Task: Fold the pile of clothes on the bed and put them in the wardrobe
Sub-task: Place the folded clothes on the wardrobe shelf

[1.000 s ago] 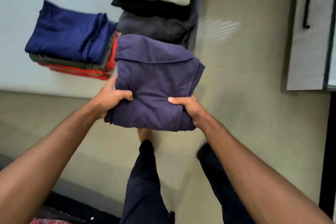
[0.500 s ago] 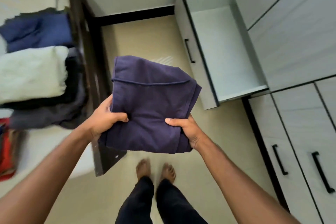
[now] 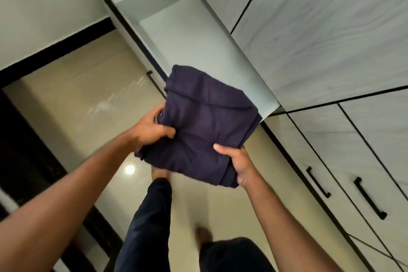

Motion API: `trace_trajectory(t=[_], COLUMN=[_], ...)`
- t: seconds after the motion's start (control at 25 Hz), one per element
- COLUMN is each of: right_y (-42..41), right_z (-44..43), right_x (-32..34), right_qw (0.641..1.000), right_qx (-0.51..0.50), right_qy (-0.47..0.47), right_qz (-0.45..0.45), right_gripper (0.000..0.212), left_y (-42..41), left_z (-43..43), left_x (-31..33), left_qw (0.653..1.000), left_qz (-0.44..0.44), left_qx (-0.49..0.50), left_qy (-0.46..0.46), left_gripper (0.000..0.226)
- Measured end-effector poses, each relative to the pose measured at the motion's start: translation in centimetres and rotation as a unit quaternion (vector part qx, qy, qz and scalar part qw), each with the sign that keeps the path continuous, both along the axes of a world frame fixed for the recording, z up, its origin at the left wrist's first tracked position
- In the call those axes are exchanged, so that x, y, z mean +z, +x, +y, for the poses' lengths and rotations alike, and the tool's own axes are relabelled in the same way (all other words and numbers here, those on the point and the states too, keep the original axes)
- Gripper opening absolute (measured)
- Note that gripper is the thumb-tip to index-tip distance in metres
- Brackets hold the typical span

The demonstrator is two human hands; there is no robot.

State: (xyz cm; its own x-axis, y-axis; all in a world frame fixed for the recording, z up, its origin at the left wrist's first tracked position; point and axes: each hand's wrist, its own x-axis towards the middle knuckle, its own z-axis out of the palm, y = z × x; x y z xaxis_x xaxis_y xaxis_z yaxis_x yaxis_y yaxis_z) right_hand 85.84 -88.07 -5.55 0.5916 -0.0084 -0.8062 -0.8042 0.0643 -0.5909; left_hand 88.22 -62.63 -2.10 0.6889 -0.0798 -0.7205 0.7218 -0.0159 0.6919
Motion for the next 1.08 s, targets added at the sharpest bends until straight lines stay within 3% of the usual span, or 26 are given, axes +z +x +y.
trace_trajectory(t=[0.2, 0.36, 0.44, 0.56, 0.72, 0.84, 0.92, 1.0, 1.08], right_y=[8.4, 13.1, 14.4, 14.1, 12.2, 12.4, 12.6, 12.4, 12.0], right_z=[-1.0, -2.6, -2.4, -1.9, -1.2, -1.3, -1.1, -0.3, 0.5], right_x=[-3.4, -11.2, -15.2, -21.1, -25.8, -26.9, -25.9, -23.5, -21.8], right_qw=[0.994, 0.978, 0.967, 0.946, 0.929, 0.935, 0.937, 0.92, 0.898], right_qx=[-0.103, -0.202, -0.244, -0.29, -0.322, -0.283, -0.234, -0.152, -0.072], right_qy=[-0.019, -0.042, -0.059, -0.09, -0.134, -0.187, -0.243, -0.353, -0.433], right_qz=[-0.009, 0.014, 0.046, 0.109, 0.125, 0.104, 0.096, 0.071, -0.041], right_gripper=[0.06, 0.048, 0.047, 0.043, 0.052, 0.064, 0.079, 0.098, 0.102], left_y=[12.9, 23.0, 23.1, 19.4, 22.5, 22.8, 21.7, 22.5, 22.7], left_z=[-2.7, -6.7, -8.8, -11.2, -11.6, -11.3, -10.8, -10.2, -9.8], left_x=[-4.0, -11.6, -16.4, -23.1, -28.9, -30.6, -31.4, -30.5, -29.4], left_qw=[0.993, 0.972, 0.958, 0.947, 0.92, 0.902, 0.863, 0.834, 0.766], left_qz=[-0.02, -0.035, -0.033, 0.055, 0.01, 0.009, -0.038, -0.133, -0.264], left_qx=[-0.111, -0.217, -0.256, -0.276, -0.353, -0.368, -0.415, -0.411, -0.442], left_qy=[0.023, 0.078, 0.122, 0.157, 0.168, 0.226, 0.285, 0.344, 0.385], left_gripper=[0.064, 0.073, 0.07, 0.044, 0.065, 0.071, 0.086, 0.104, 0.114])
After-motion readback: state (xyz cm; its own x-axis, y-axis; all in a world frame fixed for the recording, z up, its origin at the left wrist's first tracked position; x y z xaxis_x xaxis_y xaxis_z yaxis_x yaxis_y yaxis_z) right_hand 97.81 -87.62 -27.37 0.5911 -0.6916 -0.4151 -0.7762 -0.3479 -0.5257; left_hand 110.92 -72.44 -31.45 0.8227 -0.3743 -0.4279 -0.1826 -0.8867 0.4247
